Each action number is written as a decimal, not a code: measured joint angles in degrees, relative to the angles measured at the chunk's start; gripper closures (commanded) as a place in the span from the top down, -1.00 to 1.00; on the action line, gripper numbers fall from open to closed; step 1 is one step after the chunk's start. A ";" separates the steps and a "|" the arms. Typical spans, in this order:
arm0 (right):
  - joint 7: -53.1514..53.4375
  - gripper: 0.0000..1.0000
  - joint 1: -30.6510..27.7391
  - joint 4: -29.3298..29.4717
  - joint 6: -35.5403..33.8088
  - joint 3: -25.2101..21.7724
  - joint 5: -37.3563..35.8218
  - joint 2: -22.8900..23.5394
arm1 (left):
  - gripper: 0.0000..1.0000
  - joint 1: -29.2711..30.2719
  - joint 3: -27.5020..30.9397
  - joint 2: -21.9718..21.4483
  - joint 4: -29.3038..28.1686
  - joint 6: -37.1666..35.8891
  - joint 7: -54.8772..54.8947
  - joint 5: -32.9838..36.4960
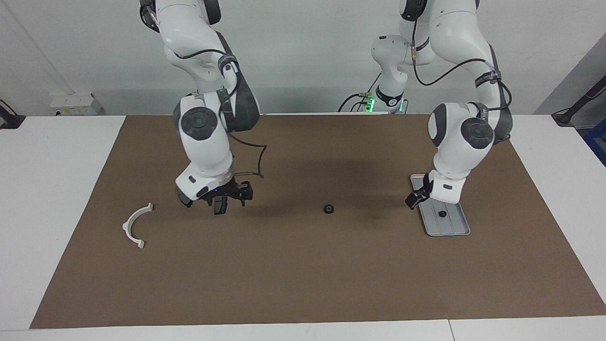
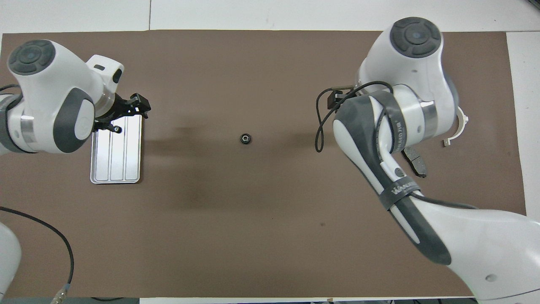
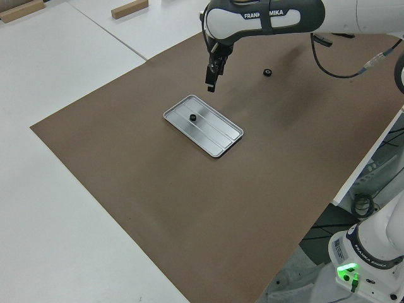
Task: Place bearing gear from tray to pile
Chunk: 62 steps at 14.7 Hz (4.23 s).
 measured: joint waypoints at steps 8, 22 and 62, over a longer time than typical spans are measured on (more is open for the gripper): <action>17.49 0.86 13.02 12.74 -3.73 -0.10 -0.13 8.78 | 0.11 4.62 -0.20 0.40 -5.49 10.92 8.23 0.00; 19.97 0.85 18.65 16.79 5.34 -0.12 -0.12 17.27 | -0.02 4.99 -0.20 1.71 -10.47 17.96 11.51 0.00; 19.88 -1.00 18.73 10.23 12.22 -0.18 -0.22 17.79 | -1.00 6.90 -1.46 -9.28 -4.50 -3.15 5.99 -0.58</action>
